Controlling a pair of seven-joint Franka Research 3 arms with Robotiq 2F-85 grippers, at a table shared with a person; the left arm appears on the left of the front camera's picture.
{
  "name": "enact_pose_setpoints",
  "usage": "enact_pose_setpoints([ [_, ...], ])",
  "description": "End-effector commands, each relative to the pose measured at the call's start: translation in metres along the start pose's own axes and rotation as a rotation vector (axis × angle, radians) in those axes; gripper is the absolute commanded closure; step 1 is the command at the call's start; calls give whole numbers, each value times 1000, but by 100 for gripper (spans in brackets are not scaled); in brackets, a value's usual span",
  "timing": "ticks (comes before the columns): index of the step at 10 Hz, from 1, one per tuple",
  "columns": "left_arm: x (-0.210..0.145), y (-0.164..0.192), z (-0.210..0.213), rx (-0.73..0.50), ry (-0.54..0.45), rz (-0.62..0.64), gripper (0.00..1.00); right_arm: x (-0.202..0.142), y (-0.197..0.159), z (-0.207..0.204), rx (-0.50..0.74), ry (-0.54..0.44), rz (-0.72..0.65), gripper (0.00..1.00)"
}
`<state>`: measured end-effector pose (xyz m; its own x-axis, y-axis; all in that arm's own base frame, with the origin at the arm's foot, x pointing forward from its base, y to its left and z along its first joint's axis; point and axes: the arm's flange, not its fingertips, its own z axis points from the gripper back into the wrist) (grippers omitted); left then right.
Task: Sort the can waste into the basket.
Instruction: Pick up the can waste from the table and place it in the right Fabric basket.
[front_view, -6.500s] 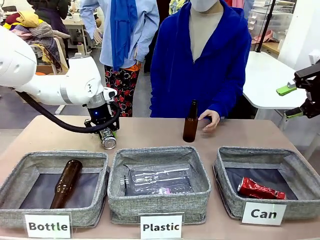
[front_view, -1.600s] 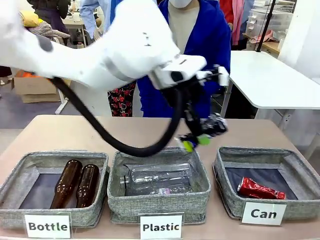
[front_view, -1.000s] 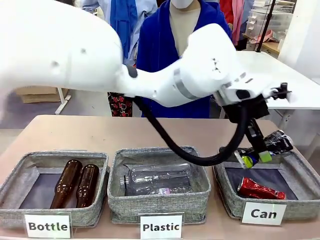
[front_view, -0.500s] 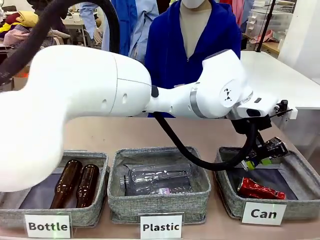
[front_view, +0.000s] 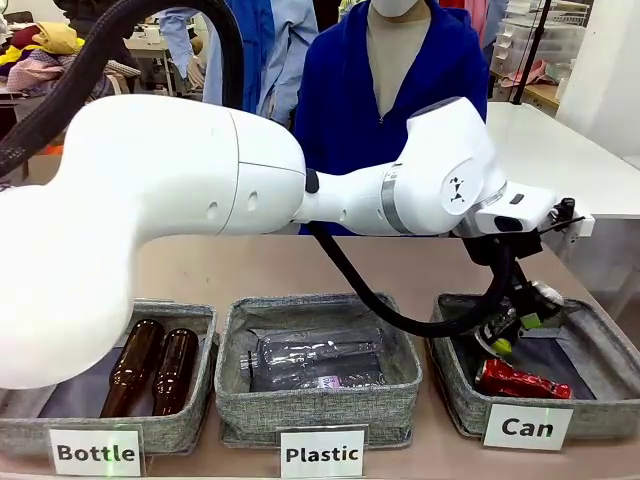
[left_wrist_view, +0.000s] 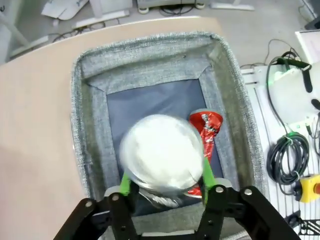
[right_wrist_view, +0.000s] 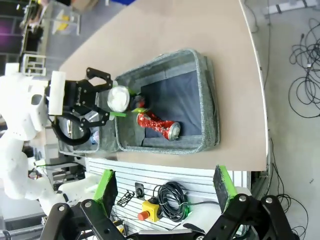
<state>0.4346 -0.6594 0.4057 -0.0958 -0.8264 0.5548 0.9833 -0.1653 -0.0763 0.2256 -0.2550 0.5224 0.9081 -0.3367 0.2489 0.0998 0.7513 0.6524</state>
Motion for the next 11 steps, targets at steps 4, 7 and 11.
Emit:
enact_pose_setpoints([
  [4,-9,-17,26,44,0,16,0,5,4,2,8,-7,-13,0],
  [7,-35,-31,81,74,-41,149,0,5,4,2,8,-7,-13,0],
  [11,-98,-56,176,207,-49,320,0,11,18,-11,-6,-11,-16,0],
])
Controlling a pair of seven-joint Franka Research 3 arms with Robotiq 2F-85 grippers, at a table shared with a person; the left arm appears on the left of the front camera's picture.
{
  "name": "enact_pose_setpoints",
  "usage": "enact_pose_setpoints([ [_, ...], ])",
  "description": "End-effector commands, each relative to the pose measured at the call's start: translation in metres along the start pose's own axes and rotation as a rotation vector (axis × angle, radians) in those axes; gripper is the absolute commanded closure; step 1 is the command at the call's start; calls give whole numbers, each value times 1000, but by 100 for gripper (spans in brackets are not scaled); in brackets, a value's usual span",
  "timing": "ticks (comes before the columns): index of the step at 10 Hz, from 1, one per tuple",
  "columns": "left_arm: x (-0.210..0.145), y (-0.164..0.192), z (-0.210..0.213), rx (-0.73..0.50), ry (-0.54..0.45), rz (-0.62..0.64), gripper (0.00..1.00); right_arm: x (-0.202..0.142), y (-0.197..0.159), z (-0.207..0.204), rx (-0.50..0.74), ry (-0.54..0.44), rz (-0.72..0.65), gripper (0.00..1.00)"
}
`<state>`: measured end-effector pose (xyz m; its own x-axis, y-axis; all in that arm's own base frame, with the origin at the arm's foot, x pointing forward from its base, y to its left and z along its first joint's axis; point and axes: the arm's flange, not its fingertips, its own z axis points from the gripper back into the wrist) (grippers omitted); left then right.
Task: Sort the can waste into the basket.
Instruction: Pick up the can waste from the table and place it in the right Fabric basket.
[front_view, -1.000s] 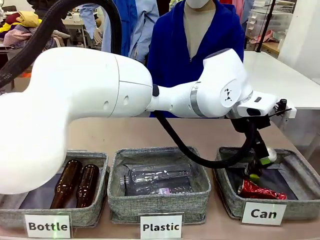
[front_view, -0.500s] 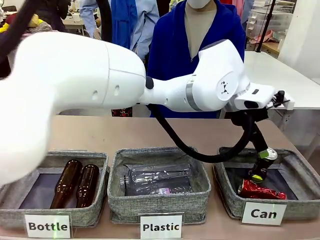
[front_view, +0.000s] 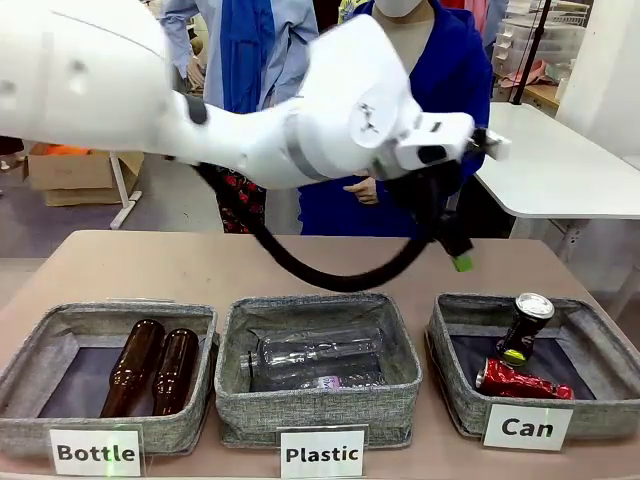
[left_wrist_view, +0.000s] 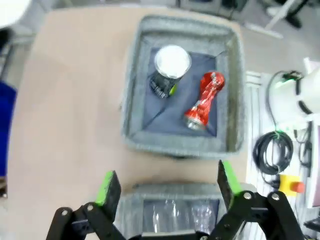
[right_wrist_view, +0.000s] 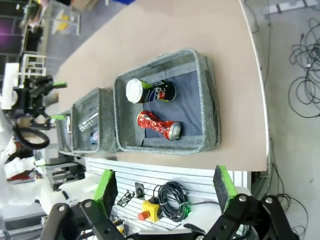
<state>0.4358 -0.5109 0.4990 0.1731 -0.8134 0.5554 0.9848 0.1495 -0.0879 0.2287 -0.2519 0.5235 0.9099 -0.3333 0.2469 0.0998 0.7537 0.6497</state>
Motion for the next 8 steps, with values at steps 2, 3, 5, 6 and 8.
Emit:
enact_pose_setpoints([
  [2,-68,18,87,97,9,256,0,28,57,-40,37,40,46,0],
  [3,-93,36,116,119,-8,369,0,40,79,-59,97,67,48,0],
  [5,-167,72,181,-14,-44,550,0,60,126,-110,218,161,86,0],
  [6,-209,84,210,-112,-61,592,0,65,145,-139,255,206,105,0],
  [8,-294,105,258,-285,-165,689,0,76,179,-196,341,269,108,0],
])
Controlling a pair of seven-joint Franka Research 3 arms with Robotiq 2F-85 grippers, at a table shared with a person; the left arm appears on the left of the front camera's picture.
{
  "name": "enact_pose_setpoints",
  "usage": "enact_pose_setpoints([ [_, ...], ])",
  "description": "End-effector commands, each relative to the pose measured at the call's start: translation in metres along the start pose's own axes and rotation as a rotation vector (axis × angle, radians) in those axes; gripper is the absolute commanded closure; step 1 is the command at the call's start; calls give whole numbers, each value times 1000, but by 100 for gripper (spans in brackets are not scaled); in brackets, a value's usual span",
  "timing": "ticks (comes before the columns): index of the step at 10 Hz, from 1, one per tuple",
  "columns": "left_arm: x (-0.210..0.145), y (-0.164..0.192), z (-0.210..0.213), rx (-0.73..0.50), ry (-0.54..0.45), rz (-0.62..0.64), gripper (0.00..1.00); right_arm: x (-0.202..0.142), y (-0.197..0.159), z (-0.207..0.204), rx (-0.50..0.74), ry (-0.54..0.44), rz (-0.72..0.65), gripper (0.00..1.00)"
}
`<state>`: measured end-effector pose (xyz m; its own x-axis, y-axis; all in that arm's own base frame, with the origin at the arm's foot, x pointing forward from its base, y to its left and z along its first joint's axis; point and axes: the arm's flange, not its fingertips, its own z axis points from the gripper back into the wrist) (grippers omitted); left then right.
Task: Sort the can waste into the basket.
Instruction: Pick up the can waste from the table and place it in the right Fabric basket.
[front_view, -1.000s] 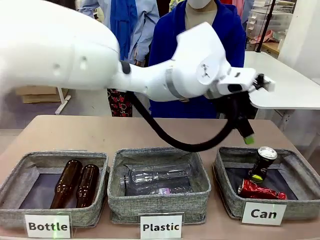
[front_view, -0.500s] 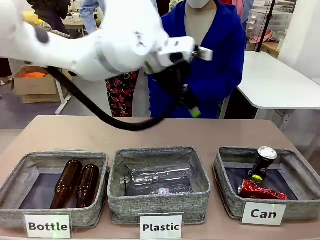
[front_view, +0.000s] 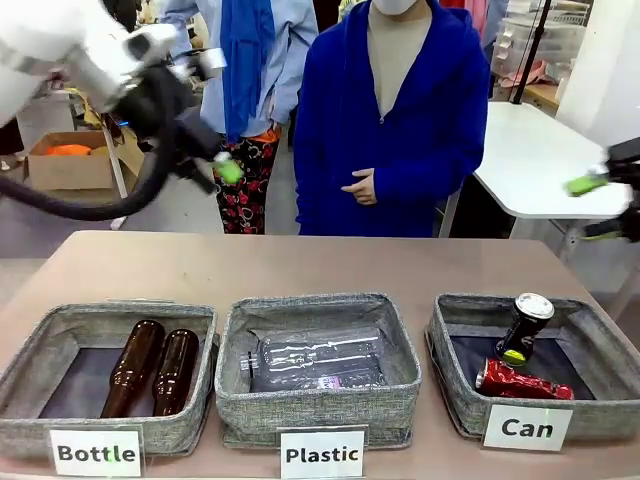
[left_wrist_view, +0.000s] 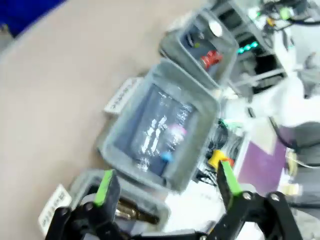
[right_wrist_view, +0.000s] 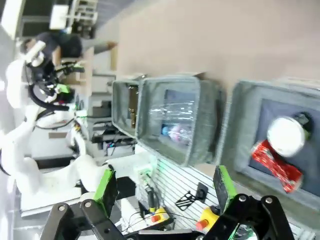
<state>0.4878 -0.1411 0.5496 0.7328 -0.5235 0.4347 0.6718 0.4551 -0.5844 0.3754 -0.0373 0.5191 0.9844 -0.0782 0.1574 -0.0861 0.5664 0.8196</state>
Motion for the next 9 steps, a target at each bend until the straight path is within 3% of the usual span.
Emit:
enact_pose_setpoints([
  [1,-51,41,34,-162,-83,90,0,28,3,-32,114,35,1,0],
  [2,-85,69,42,-263,-135,122,0,38,0,-52,195,30,-16,0],
  [4,-140,115,43,-369,-359,241,0,43,-12,-72,232,57,7,0],
  [7,-201,166,42,-375,-564,481,0,40,-16,-80,218,64,-23,0],
  [8,-185,153,47,-370,-398,357,0,40,-16,-80,218,64,-23,0],
  [9,-185,153,47,-370,-398,357,0,40,-16,-80,218,64,-23,0],
])
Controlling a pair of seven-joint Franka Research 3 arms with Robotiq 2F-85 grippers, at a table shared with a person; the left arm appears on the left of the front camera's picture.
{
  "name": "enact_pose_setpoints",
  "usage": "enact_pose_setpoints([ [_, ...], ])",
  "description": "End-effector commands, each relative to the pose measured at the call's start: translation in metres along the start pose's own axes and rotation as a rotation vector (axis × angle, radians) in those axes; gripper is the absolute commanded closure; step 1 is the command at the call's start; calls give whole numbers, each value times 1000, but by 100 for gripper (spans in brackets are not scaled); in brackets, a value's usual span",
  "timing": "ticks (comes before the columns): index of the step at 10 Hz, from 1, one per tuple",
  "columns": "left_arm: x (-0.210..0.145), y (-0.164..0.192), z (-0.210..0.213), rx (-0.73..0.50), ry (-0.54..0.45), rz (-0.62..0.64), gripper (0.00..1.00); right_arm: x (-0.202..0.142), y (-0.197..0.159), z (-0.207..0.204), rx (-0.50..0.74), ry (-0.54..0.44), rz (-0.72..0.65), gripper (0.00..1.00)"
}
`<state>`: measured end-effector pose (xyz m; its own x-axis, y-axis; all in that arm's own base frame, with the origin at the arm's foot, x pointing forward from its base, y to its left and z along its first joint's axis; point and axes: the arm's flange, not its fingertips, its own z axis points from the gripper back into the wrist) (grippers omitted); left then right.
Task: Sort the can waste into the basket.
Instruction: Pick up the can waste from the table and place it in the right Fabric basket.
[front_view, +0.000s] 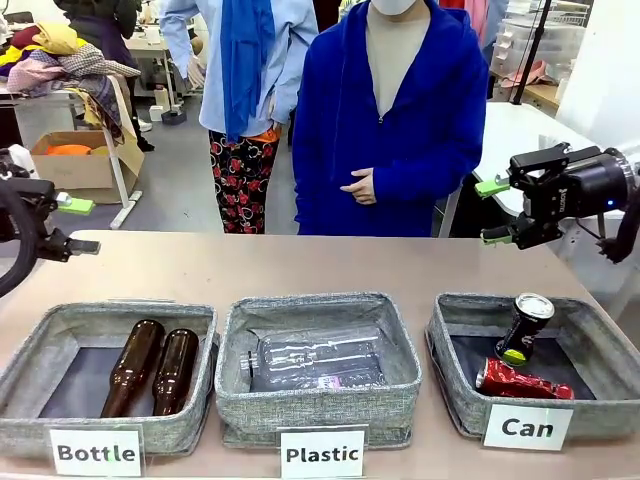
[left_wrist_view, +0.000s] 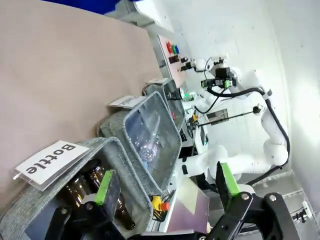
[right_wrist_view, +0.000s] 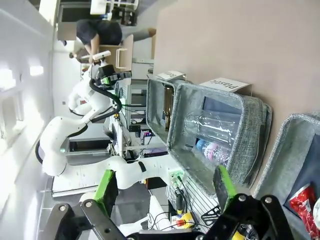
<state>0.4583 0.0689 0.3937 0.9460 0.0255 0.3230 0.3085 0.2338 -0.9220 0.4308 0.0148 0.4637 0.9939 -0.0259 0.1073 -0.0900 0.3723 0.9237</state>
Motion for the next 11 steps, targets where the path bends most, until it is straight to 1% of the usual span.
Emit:
enact_pose_setpoints([
  [1,7,-19,-6,3,63,-44,0,-2,5,1,-2,-7,-2,0],
  [11,7,-19,-6,3,63,-44,0,-2,5,1,-2,-7,-2,0],
])
